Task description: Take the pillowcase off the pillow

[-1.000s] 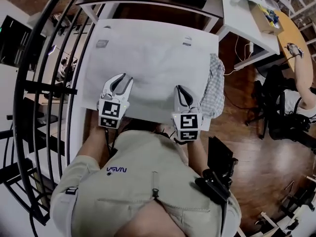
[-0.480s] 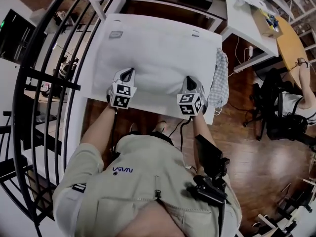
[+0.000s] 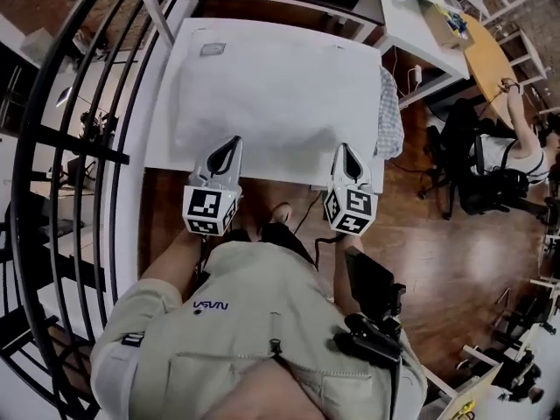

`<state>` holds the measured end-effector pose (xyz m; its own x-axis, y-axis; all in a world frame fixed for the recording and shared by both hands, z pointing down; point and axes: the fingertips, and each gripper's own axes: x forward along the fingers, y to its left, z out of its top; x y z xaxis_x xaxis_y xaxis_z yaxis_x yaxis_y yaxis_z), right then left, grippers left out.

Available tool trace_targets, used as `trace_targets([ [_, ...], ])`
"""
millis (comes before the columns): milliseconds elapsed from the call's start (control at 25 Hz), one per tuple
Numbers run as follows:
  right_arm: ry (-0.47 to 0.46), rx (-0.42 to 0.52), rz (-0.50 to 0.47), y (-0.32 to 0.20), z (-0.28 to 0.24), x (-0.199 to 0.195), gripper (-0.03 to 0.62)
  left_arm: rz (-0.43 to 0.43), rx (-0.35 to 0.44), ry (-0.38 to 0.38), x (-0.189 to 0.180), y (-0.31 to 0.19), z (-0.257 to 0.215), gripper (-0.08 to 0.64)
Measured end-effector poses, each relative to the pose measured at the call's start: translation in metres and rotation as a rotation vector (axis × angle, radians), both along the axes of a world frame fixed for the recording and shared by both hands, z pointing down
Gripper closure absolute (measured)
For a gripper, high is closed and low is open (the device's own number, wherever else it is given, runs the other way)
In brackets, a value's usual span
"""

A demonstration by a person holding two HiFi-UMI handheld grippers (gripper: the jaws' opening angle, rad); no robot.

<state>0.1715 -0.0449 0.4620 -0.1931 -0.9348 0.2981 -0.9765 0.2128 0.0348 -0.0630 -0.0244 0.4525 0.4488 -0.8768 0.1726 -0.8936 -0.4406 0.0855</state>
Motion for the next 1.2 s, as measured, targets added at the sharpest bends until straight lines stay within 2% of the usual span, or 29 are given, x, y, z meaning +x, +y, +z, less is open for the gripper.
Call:
trace_targets([
  [240,0.005,0.112,-0.008,0.075,-0.043,-0.025,0.589,-0.003,0.079,0.014,-0.002,0.062,-0.027,0.555],
  [480,-0.034,0.142,-0.024,0.129,-0.049,-0.028,0.589,-0.022,0.119,-0.019,0.009,0.107,-0.040,0.554],
  [720,-0.062,0.151,-0.097,0.166,-0.042,-0.011,0.589,-0.089,0.126,-0.051,0.042,0.149,-0.036,0.555],
  [920,-0.070,0.181,-0.140,0.185,-0.045,-0.001,0.589,-0.126,0.113,-0.075,0.056,0.178,-0.036,0.555],
  [1200,-0.077,0.246,-0.100,0.202,-0.065,0.012,0.591,-0.111,0.161,-0.079,0.065,0.191,-0.049,0.555],
])
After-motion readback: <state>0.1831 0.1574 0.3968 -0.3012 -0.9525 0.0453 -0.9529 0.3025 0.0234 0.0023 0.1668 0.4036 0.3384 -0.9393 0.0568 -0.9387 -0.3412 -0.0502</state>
